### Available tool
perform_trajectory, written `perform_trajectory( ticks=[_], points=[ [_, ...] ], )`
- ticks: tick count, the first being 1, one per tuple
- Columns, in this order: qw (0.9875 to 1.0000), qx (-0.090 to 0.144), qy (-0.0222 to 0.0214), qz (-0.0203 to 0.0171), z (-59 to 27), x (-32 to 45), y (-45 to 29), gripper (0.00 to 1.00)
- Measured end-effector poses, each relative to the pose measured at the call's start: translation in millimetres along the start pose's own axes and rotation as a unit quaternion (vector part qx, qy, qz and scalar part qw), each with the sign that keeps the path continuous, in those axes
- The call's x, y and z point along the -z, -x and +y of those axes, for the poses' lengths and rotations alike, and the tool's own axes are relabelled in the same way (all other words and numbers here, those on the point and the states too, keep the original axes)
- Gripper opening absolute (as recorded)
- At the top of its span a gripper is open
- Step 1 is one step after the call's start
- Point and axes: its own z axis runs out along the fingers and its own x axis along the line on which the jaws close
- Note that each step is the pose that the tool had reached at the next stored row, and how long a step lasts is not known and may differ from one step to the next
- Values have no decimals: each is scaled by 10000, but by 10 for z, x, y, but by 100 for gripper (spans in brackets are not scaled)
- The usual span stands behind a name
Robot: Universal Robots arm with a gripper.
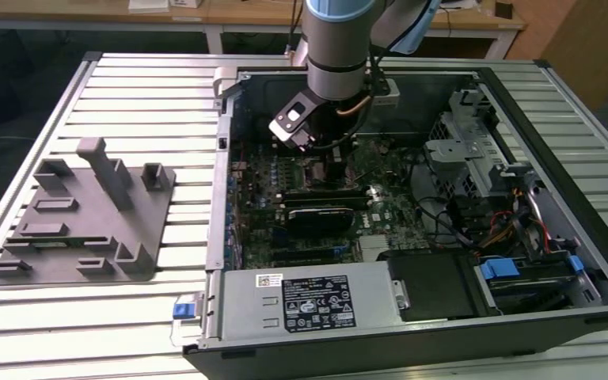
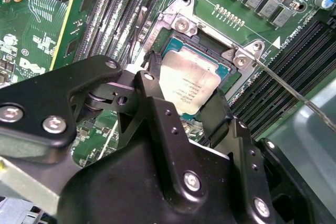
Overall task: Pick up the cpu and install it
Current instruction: 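Place the cpu into insertion slot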
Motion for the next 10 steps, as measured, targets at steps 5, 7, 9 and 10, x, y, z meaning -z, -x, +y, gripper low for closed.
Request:
perform_trajectory(
  ticks=[5, 7, 9, 10],
  points=[
    [10000, 0, 3, 5, 1, -3, -2, 56],
    [10000, 0, 1, 2, 0, -2, -1, 62],
    [10000, 0, 0, 1, 0, 0, 0, 62],
    [10000, 0, 0, 0, 0, 1, 0, 62]
  ],
)
